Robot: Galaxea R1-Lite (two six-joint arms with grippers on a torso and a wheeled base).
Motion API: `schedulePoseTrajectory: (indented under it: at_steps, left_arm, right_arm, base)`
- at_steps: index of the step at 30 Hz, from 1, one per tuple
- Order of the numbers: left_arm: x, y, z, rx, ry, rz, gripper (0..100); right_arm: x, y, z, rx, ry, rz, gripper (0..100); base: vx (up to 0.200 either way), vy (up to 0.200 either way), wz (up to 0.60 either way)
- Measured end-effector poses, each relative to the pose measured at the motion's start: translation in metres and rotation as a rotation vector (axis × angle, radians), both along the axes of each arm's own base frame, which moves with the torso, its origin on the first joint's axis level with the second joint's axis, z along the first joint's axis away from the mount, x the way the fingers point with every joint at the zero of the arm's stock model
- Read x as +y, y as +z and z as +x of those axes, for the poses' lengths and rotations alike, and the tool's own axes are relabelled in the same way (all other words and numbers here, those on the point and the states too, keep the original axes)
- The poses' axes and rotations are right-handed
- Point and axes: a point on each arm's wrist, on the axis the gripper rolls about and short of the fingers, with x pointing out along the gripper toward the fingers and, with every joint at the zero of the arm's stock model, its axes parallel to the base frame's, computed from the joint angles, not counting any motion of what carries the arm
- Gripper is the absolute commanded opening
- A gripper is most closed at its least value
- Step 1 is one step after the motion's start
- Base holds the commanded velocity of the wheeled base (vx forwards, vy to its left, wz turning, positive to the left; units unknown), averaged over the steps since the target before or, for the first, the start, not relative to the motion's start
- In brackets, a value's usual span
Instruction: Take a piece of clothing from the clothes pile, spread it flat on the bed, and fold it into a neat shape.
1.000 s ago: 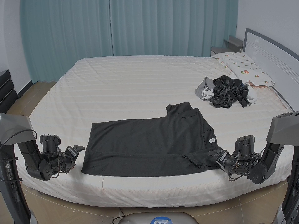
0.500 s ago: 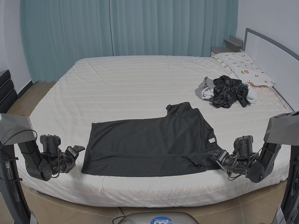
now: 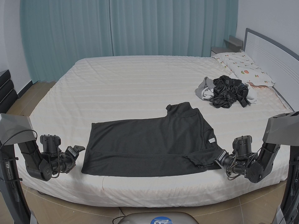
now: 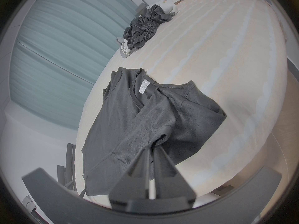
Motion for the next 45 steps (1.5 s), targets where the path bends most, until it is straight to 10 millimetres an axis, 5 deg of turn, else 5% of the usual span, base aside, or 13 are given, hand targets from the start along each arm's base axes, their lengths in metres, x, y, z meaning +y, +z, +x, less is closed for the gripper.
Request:
schedulePoseTrajectory:
  at_steps: [20,30,45]
  left_arm:
    - [0.000,0.000,0.001,-0.002,0.001,0.002,100]
    - [0.000,-0.002,0.001,0.002,0.005,0.003,100]
    - [0.000,-0.002,0.003,0.000,0.003,0.004,100]
  right_arm:
    - [-0.006,0.034,0.020,-0.115,-0.005,0.054,0]
    - [-0.010,0.030,0.006,-0.049,0.003,0.044,0]
    - [-0.003,0.056,0.011,-0.125,0.067,0.109,0]
  base:
    - [0.000,0.000,0.00]
    - [0.000,0.000,0.00]
    - [0.000,0.000,0.00]
